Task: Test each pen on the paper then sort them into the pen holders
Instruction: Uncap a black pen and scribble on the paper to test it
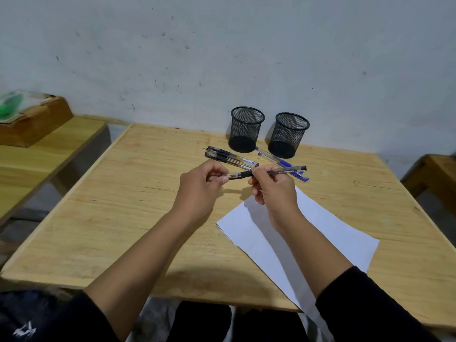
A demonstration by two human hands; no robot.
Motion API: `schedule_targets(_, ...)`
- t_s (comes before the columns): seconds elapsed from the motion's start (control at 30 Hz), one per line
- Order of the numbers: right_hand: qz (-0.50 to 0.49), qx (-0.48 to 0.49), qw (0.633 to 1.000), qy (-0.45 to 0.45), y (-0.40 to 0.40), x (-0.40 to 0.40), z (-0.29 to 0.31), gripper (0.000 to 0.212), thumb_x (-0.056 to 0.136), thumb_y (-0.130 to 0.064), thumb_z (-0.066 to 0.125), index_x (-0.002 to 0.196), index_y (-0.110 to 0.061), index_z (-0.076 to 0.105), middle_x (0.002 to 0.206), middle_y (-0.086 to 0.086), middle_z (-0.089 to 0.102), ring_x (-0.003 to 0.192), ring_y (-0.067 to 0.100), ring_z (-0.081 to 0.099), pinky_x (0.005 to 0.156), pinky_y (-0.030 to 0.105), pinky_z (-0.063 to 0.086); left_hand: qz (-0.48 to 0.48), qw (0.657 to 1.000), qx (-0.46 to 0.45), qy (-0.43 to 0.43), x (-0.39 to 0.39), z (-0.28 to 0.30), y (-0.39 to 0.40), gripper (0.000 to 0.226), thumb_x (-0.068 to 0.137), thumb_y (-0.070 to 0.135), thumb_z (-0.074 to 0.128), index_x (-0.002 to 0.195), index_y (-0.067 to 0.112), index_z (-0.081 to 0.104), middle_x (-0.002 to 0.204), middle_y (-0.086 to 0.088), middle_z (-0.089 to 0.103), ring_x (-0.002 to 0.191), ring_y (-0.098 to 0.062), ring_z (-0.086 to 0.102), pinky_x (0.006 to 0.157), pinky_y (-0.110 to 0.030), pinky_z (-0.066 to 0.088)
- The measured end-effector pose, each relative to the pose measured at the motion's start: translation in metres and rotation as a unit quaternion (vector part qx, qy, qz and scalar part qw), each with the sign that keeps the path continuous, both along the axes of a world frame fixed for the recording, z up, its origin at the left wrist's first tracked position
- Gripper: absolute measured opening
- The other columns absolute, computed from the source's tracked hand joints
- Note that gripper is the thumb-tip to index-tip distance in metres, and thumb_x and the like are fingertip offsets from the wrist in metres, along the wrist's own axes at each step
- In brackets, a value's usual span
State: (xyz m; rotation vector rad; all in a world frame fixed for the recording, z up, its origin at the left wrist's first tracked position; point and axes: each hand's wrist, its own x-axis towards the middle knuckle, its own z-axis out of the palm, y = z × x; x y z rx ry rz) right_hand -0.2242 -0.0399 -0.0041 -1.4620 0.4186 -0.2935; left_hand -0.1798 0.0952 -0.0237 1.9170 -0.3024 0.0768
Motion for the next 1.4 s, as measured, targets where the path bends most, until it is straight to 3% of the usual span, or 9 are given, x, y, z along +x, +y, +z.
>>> schedule_targets(0.17,0.047,0.023,0.997,-0.050,0.001,-0.006,0.004,0.022,0.091,-0.006,0.056,0.070,-0.013,0.053,0.054,-0.001,0.054,0.041,0.006,0.042,0.042,0.016,0.032,0.004,1.000,-0.018,-0.024,-0.010,0.008,-0.001,0.027,0.084,0.006,0.062,0.073,0.031,0.060,0.076,0.011,0.066,0.069,-0.001,0.057,0.060,-0.002,0.041)
schedule_targets(0.47,0.068,0.074,0.985,-0.137,-0.002,-0.017,0.010,0.017,0.086,0.005,0.055,0.078,-0.008,0.064,0.059,0.004,0.050,0.051,0.011,0.044,0.043,0.018,0.032,-0.017,0.998,-0.030,-0.057,-0.004,0.029,0.016,0.017,0.086,0.007,0.059,0.082,0.023,0.061,0.073,0.015,0.060,0.058,0.012,0.051,0.058,-0.001,0.037)
schedule_targets(0.63,0.102,-0.084,0.989,-0.063,0.005,-0.035,0.006,0.013,0.083,-0.009,0.066,0.087,-0.018,0.075,0.074,-0.001,0.069,0.061,0.003,0.055,0.054,0.014,0.042,-0.021,0.989,-0.144,-0.017,0.006,0.043,0.036,0.030,0.090,0.001,0.052,0.087,0.029,0.062,0.084,0.009,0.062,0.074,0.004,0.057,0.074,-0.007,0.046)
schedule_targets(0.77,0.116,-0.186,0.975,-0.026,0.016,-0.038,0.000,0.008,0.081,-0.023,0.071,0.086,-0.027,0.076,0.084,-0.009,0.073,0.076,-0.002,0.063,0.063,0.005,0.046,-0.035,0.991,-0.128,-0.014,-0.004,0.043,0.031,0.025,0.090,0.003,0.053,0.102,0.023,0.062,0.089,0.001,0.064,0.078,-0.001,0.059,0.075,-0.007,0.047)
schedule_targets(0.9,0.088,-0.193,0.976,-0.038,0.021,-0.036,0.007,0.021,0.081,-0.021,0.071,0.102,-0.021,0.073,0.088,0.000,0.075,0.084,0.007,0.069,0.074,0.011,0.049,-0.050,0.992,-0.111,-0.013,-0.017,0.041,0.019,0.023,0.088,0.009,0.059,0.109,0.018,0.062,0.095,-0.002,0.067,0.080,0.001,0.062,0.075,-0.004,0.046)
schedule_targets(1.03,0.067,-0.237,0.969,-0.026,0.014,-0.037,0.011,0.020,0.084,-0.019,0.068,0.104,-0.018,0.072,0.091,0.001,0.073,0.086,0.010,0.068,0.076,0.017,0.048,-0.007,0.998,-0.014,-0.063,-0.025,0.042,0.010,0.021,0.090,0.022,0.056,0.109,0.018,0.064,0.099,0.004,0.067,0.088,-0.004,0.059,0.068,0.002,0.038)
schedule_targets(1.13,0.020,-0.285,0.958,-0.012,0.004,-0.044,0.017,0.013,0.085,-0.018,0.066,0.097,-0.015,0.069,0.079,-0.005,0.066,0.073,0.005,0.061,0.065,0.007,0.044,-0.015,0.990,0.108,-0.094,-0.026,0.033,0.003,0.027,0.094,0.025,0.048,0.114,0.013,0.062,0.117,-0.005,0.063,0.109,-0.019,0.056,0.086,-0.020,0.037)
schedule_targets(1.23,-0.036,-0.350,0.936,0.014,-0.008,-0.056,0.025,0.014,0.084,-0.018,0.066,0.097,-0.012,0.068,0.082,-0.002,0.065,0.073,0.008,0.058,0.063,0.012,0.043,-0.038,0.973,0.212,-0.083,-0.025,0.021,-0.008,0.039,0.096,0.030,0.043,0.125,0.006,0.052,0.131,-0.014,0.053,0.123,-0.028,0.046,0.101,-0.034,0.035)
schedule_targets(1.4,-0.112,-0.406,0.905,0.065,-0.037,-0.087,0.043,0.010,0.081,-0.015,0.063,0.089,-0.010,0.067,0.080,0.003,0.065,0.076,0.016,0.057,0.062,0.021,0.043,-0.087,0.949,0.287,-0.098,-0.042,0.023,-0.043,0.043,0.097,0.032,0.038,0.125,0.001,0.046,0.131,-0.018,0.048,0.123,-0.031,0.042,0.098,-0.039,0.038)
